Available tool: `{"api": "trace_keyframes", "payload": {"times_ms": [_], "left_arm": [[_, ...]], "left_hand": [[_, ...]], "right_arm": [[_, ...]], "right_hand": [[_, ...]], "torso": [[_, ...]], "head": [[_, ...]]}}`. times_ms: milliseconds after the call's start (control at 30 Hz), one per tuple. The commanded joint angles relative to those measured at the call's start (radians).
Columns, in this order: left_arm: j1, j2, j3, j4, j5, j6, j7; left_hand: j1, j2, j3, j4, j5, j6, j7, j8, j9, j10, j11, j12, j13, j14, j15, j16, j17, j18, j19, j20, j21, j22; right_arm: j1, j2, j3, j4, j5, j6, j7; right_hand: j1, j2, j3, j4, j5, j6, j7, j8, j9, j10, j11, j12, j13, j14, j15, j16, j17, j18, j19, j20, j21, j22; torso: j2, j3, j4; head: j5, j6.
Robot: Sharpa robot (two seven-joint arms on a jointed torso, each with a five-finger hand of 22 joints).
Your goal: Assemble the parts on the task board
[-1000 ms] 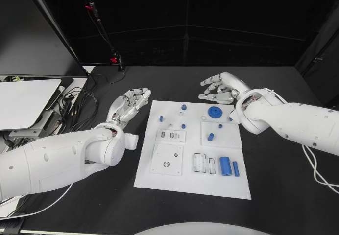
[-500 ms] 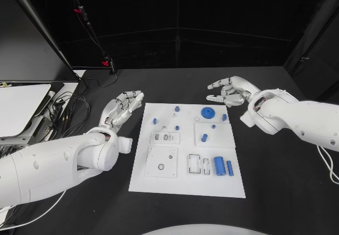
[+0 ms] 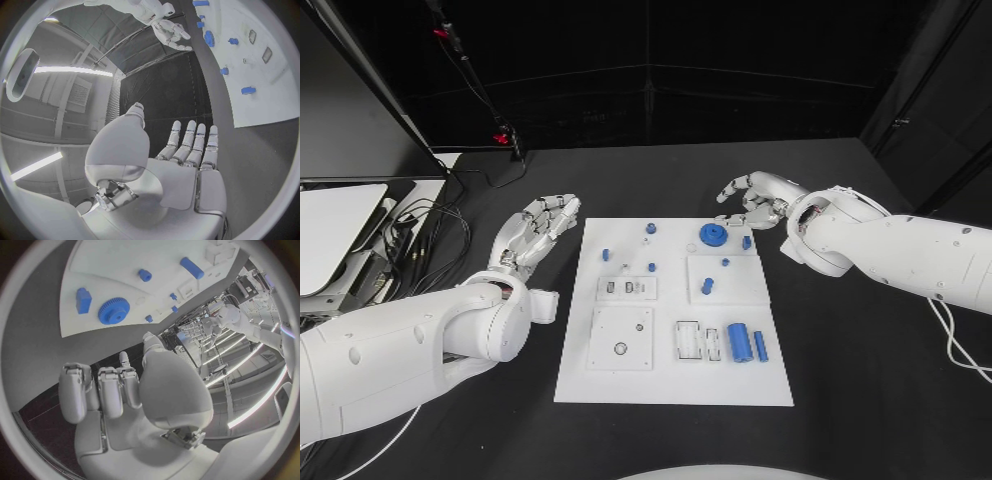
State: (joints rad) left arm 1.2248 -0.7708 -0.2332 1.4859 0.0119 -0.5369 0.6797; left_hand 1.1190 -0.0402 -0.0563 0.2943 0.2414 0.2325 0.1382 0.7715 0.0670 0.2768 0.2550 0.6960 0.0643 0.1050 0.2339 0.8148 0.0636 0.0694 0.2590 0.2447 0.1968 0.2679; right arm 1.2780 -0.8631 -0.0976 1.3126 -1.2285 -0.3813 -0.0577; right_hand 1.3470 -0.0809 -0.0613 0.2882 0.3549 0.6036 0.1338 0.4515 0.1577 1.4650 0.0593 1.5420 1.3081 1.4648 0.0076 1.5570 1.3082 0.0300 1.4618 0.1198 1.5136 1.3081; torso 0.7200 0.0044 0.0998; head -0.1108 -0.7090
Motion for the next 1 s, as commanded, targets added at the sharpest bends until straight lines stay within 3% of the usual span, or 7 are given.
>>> {"api": "trace_keyframes", "payload": {"times_ms": [33,467,667,1000], "left_arm": [[0.001,0.001,0.001,0.000,-0.006,0.010,0.342],[0.000,0.001,0.000,-0.001,-0.006,0.010,0.340],[0.000,0.000,0.000,-0.001,-0.006,0.010,0.340],[0.000,-0.003,0.000,0.002,-0.006,0.008,0.342]], "left_hand": [[0.002,0.012,0.008,0.000,0.007,0.005,0.159,-0.001,-0.001,0.002,0.008,0.007,0.000,0.001,0.009,0.006,0.001,0.009,0.001,0.006,0.005,0.001],[0.002,0.013,0.008,0.001,0.008,0.006,0.159,-0.002,-0.002,0.003,0.008,0.007,0.000,0.001,0.010,0.006,0.001,0.009,0.001,0.006,0.006,0.001],[0.002,0.013,0.008,0.001,0.008,0.006,0.159,-0.002,-0.002,0.003,0.008,0.007,0.000,0.001,0.010,0.006,0.001,0.009,0.001,0.006,0.006,0.001],[0.002,0.013,0.008,0.001,0.008,0.006,0.159,-0.002,-0.002,0.003,0.008,0.007,0.000,0.001,0.010,0.006,0.001,0.009,0.001,0.006,0.006,0.001]], "right_arm": [[-0.002,0.013,0.000,-0.013,-0.108,0.040,-0.098],[-0.010,0.047,0.000,-0.046,-0.137,0.071,-0.135],[-0.012,0.061,0.000,-0.056,-0.147,0.063,-0.122],[-0.015,0.088,0.000,-0.071,-0.168,0.091,-0.134]], "right_hand": [[0.034,-0.063,0.102,0.002,0.045,-0.023,0.017,0.134,0.049,0.106,0.029,0.029,0.263,0.106,0.017,0.014,0.263,-0.030,0.109,0.014,0.057,0.263],[0.044,-0.081,0.124,0.000,0.024,-0.023,0.017,0.150,0.051,0.106,0.030,0.029,0.263,0.106,0.018,0.014,0.263,-0.030,0.109,0.016,0.057,0.263],[0.056,-0.082,0.134,0.000,0.015,-0.013,0.017,0.155,0.050,0.106,0.030,0.029,0.263,0.106,0.018,0.014,0.263,-0.030,0.109,0.016,0.057,0.263],[0.063,-0.081,0.141,0.001,-0.005,-0.007,0.015,0.152,0.045,0.106,0.029,0.029,0.263,0.106,0.017,0.014,0.263,-0.030,0.109,0.016,0.057,0.263]], "torso": [[0.000,0.0002,0.0000],[-0.001,-0.0012,-0.0004],[-0.001,-0.0007,-0.0004],[0.000,-0.0006,0.0003]], "head": [[-0.001,0.000],[0.002,-0.005],[0.005,-0.007],[0.010,-0.010]]}}
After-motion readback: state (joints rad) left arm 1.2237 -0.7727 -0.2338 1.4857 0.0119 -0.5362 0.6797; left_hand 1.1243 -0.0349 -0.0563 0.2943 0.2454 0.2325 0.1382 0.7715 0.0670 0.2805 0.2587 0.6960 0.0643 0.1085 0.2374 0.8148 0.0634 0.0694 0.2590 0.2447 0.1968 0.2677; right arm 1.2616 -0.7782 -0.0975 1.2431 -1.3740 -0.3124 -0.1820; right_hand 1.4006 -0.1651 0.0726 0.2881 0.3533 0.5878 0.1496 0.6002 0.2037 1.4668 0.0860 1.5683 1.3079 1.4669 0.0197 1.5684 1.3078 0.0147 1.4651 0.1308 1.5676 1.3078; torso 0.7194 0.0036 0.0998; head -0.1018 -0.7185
